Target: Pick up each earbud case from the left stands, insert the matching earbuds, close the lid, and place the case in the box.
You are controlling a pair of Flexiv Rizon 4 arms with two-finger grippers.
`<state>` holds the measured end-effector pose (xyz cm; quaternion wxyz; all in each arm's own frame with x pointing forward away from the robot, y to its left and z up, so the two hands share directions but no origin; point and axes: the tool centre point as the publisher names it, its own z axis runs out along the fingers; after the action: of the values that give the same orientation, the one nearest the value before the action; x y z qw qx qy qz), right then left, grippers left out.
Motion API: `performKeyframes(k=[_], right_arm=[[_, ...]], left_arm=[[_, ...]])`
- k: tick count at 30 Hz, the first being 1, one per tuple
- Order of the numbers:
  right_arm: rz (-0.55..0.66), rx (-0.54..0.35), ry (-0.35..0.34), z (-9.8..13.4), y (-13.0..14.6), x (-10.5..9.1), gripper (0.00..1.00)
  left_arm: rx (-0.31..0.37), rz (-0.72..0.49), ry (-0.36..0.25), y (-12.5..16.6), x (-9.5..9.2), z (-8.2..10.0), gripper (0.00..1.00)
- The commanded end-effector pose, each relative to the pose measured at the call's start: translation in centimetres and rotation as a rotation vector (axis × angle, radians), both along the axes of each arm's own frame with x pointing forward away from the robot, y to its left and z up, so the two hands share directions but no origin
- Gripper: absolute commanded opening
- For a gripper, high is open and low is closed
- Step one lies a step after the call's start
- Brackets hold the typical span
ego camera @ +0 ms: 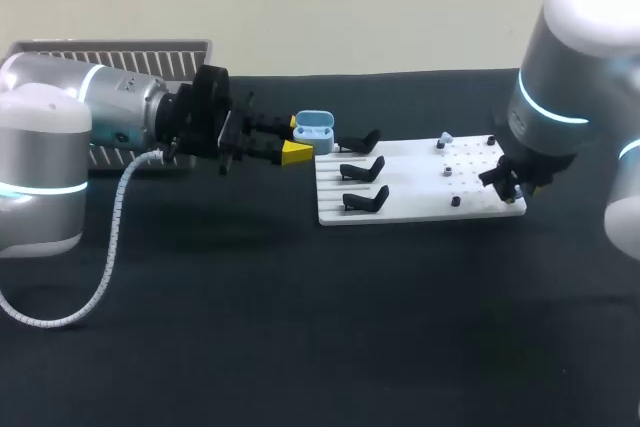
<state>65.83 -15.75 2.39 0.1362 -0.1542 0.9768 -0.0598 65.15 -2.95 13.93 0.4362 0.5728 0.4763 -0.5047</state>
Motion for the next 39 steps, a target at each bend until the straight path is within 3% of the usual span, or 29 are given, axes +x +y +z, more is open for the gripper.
performKeyframes(k=[1,7,8,9,10,14,21,26,39], right_arm=[[0.0,0.002,-0.003,-0.3,-0.1,-0.1,0.35],[0.0,0.005,0.002,-0.5,-0.1,-0.1,0.32],[0.001,0.005,0.002,-0.5,-0.1,-0.1,0.28],[0.001,0.005,0.003,-0.5,-0.1,-0.1,0.14],[0.0,0.004,0.004,-0.5,-0.1,-0.2,0.07],[0.003,0.005,0.005,-0.5,-0.1,-0.2,0.0],[0.006,0.02,-0.01,1.4,0.8,-1.0,0.0],[-0.014,0.019,-0.02,4.9,2.2,-2.3,0.0],[-0.14,-0.003,0.09,12.5,9.2,-5.5,0.0]], left_arm=[[-0.003,0.003,-0.003,0.0,-0.1,-0.1,0.0],[-0.003,0.003,-0.003,0.0,-0.1,-0.1,0.0],[-0.003,0.003,-0.003,0.0,-0.1,-0.1,0.0],[-0.003,0.003,-0.003,0.0,-0.1,-0.1,0.0],[-0.003,0.003,-0.003,0.0,-0.1,-0.1,0.0],[-0.003,0.003,-0.003,0.0,-0.1,-0.1,0.0],[-0.003,0.003,-0.003,0.0,-0.1,-0.1,0.0],[-0.003,0.003,-0.003,0.0,-0.1,-0.1,0.0],[-0.003,0.003,-0.003,0.0,-0.1,-0.1,0.0]])
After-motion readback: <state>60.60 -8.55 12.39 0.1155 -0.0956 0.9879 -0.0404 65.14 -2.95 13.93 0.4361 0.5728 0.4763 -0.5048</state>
